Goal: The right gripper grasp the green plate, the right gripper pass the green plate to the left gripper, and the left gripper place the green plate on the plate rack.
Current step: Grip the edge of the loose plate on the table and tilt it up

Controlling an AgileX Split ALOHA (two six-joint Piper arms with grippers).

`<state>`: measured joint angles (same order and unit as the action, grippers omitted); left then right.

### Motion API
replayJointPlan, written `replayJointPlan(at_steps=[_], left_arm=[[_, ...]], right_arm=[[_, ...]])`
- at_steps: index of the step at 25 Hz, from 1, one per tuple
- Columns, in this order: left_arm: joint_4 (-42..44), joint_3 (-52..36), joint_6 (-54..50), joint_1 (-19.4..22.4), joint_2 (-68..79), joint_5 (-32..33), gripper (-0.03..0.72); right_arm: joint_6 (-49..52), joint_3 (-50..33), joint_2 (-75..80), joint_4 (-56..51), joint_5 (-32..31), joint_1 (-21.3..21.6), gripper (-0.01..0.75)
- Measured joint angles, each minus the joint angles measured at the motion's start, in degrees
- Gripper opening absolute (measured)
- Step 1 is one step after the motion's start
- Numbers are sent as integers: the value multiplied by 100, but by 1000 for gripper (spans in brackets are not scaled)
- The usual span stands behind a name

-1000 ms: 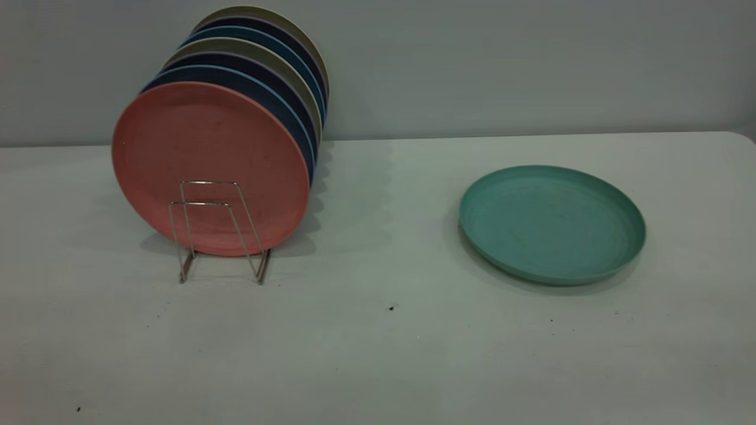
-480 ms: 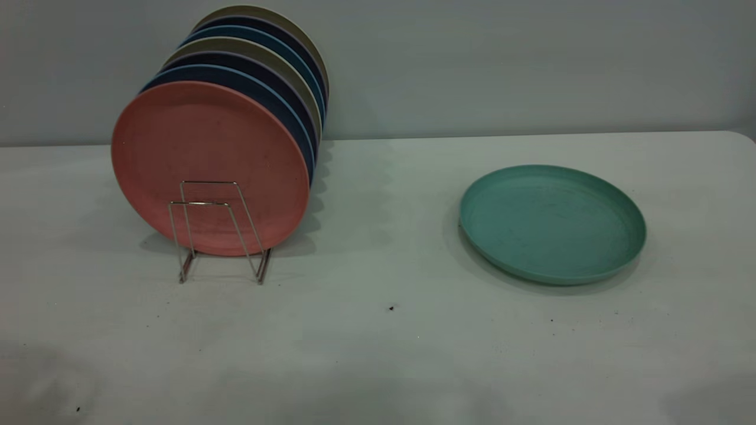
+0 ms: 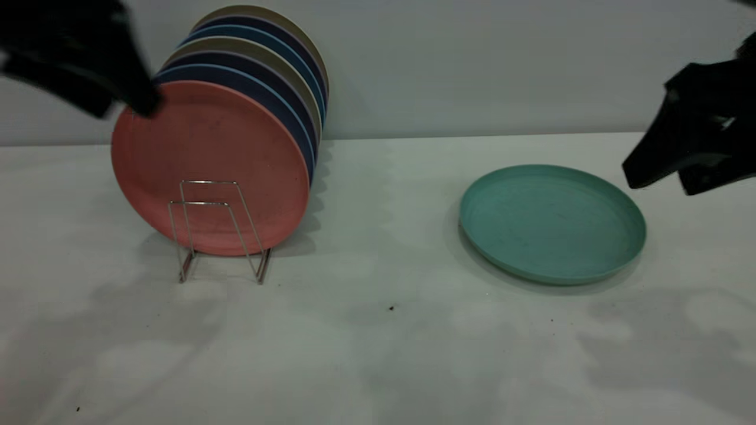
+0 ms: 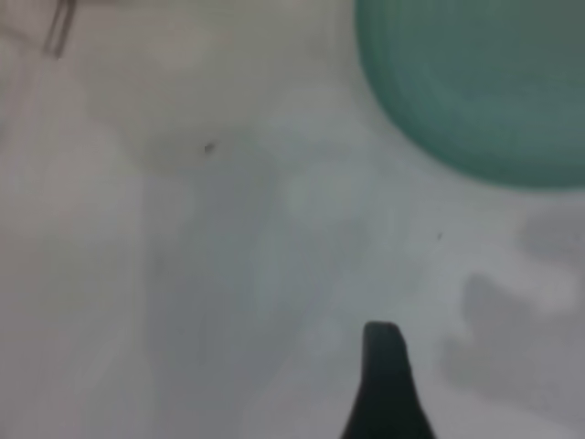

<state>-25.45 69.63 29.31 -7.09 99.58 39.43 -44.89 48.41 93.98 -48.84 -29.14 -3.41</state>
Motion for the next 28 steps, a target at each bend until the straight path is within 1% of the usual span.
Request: replayJointPlan(at_steps=[4,8,13,16,19,21,25,28], left_arm=[[-374,80,233,-490,372,-322,576],[-728,103,354,-974,677,-775,576],[-1244,103,401,-1446,1049,-1367,576],[-1323,103,401,-1614,1217,-1637,576],[-1335,103,401,-1709,1250,-1734,576],[-1340,103,401,-1717,1250,-1738,576],[-1355,103,401,-1717,1250,-1761,576],[-1429,103,396,-1717,1250,-1694,576]], right_arm=[[-218,667,887,-60,-289,483,577],[-528,1391,1799,-147,-737,956,568],[-856,2138,2844,-565,-969,1372,550],[-1057,2589,3343,-620,-992,1505,550],[-1092,2938,3780,-718,-1015,1575,550],[-1142,3141,4034,-807,-1074,1582,550],[-1428,3526,4517,-1060,-1454,1582,550],[-1484,3694,4750,-1256,-1568,1582,547]])
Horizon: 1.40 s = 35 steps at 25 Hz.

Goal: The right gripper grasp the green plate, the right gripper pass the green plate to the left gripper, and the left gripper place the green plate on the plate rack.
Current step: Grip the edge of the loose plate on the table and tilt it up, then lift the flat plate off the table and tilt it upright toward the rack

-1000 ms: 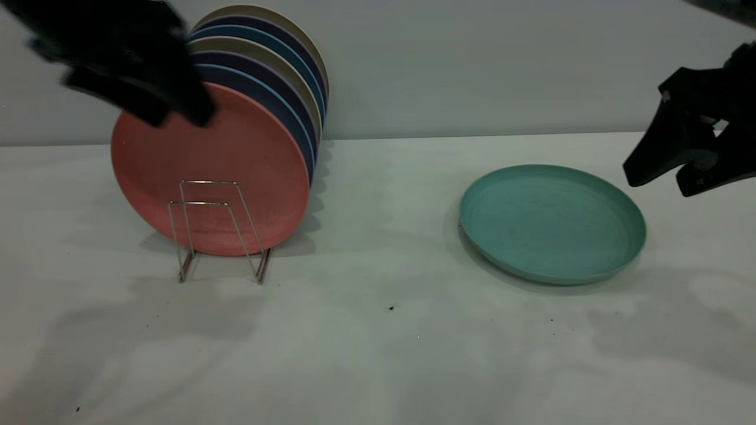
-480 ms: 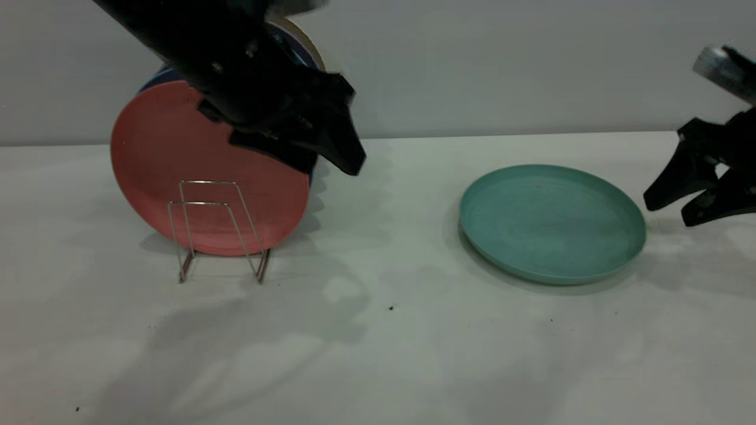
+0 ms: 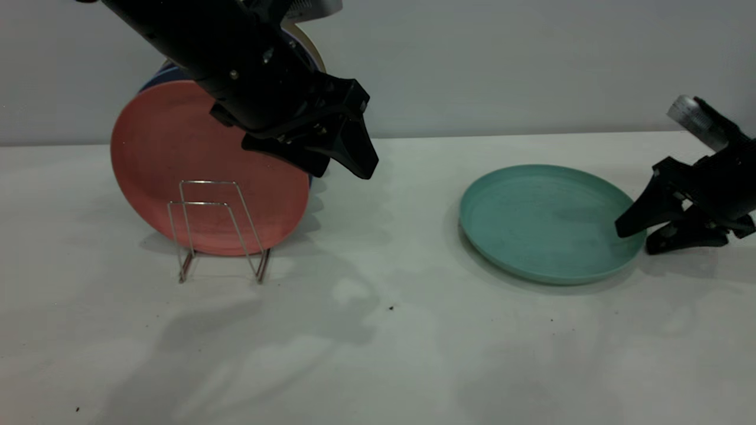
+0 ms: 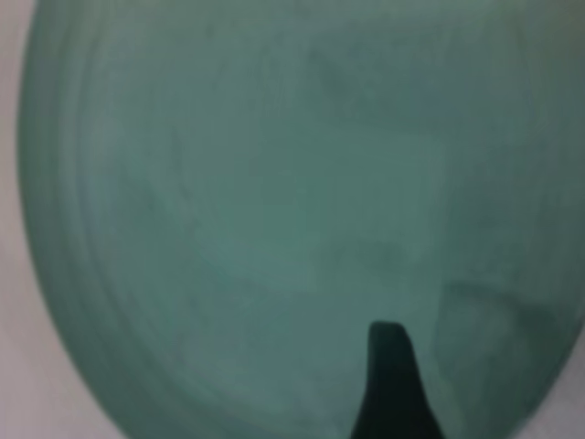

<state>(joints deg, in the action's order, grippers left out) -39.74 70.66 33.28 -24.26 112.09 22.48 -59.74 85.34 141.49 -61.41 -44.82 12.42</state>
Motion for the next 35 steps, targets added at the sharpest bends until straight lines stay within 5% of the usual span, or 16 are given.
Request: replayJointPlan(at_steps=[7,12,15,35], left_arm=[[-79,0,0,0,0,24,576],[-79,0,0,0,0,24,576],[-79,0,-6,0,0,24,576],[-1911,0,137,0,556,-403,576]], right_arm=[[-73,115,212,-469,43,-172,445],[-237,120,241,-524,333,-392,112],[-527,120,252,-544,302,-428,19],[-1497,104,-513,-950,-860,-723,15]])
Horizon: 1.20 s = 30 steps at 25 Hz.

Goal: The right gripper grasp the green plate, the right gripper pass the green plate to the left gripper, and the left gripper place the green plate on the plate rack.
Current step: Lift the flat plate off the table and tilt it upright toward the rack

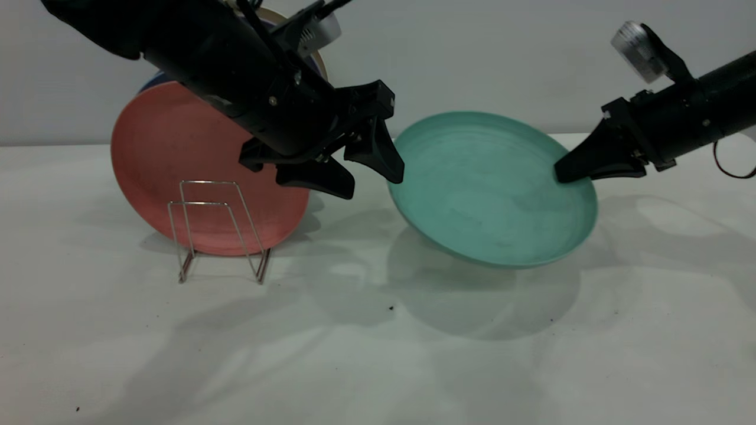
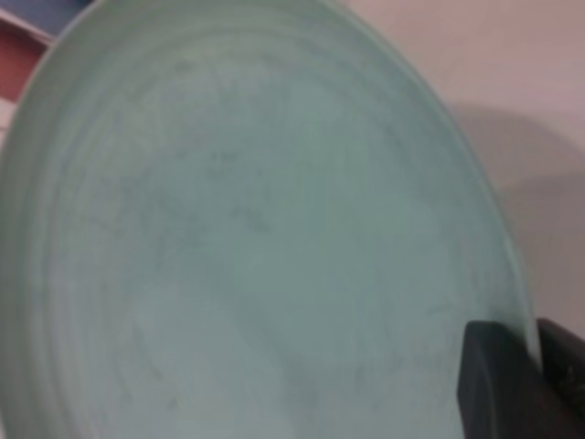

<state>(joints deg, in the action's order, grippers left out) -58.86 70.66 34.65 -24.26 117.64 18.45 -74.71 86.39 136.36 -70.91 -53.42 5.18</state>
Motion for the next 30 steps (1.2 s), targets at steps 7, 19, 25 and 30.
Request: replayJointPlan(at_steps=[7,19,25,30], left_arm=[[-628,0,391,0,139,-163,560],[-973,4,719,0,159,-168,80],[-972,4,749,0,159,-174,80],[-874,4,878,5,159,-208,80]], right_arm=[[-29,0,-57,-54,-461,-187,15],[-217,0,-57,-203,-709,-236,39],[-211,0,-57,-239,-796,-236,210],[-196,-7,-461,-555,-782,-87,491]])
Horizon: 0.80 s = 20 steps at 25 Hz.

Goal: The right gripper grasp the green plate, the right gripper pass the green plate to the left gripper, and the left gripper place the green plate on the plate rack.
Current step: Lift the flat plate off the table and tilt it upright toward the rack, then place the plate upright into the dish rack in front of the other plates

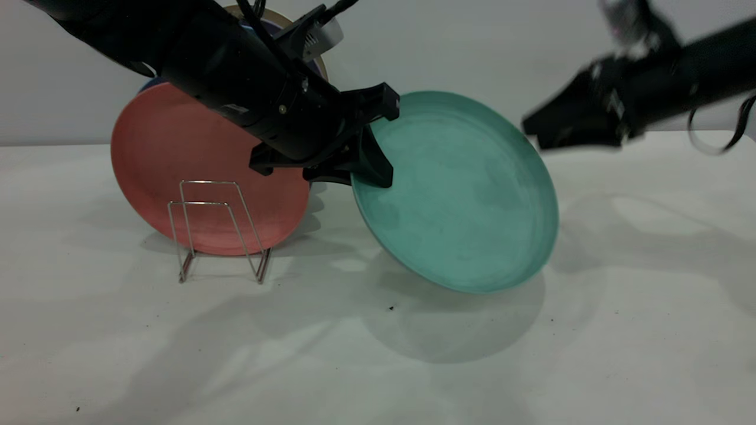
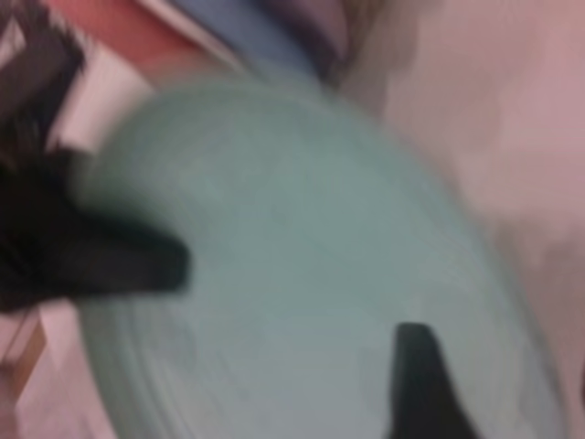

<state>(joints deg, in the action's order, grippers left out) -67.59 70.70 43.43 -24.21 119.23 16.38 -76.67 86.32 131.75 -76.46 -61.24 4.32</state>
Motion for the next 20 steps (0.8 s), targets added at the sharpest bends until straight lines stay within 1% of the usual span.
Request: replayJointPlan(at_steps=[2,3,4,6,7,9,13,16,20], left_arm=[[44,0,200,19,-40,-7,80],[79,0,328,60,-75,29,80],[147,0,521,105,-153,108,80],[371,0,948,267,-377,354,80],[486,0,1204,362,-540,497,80],[820,0,1700,610,-926,888,80],[1482,0,2440,1176,-1639,1522,80],[1834,0,2924,1654,-2122,1751,80],[2162,0,3687,2241,-2487,1895,80]], right_arm=[[0,0,-372,-74,-13,175,586],[13,0,-532,-75,-55,288,612],[50,0,-720,-63,-149,399,631],[213,0,-1105,36,-367,598,636],[304,0,-1273,122,-452,678,629],[549,0,-1712,348,-517,778,591],[1093,0,-2614,896,-627,814,508],[1550,0,-3239,1427,-702,705,468],[2285,-104,-3933,2304,-791,514,443]])
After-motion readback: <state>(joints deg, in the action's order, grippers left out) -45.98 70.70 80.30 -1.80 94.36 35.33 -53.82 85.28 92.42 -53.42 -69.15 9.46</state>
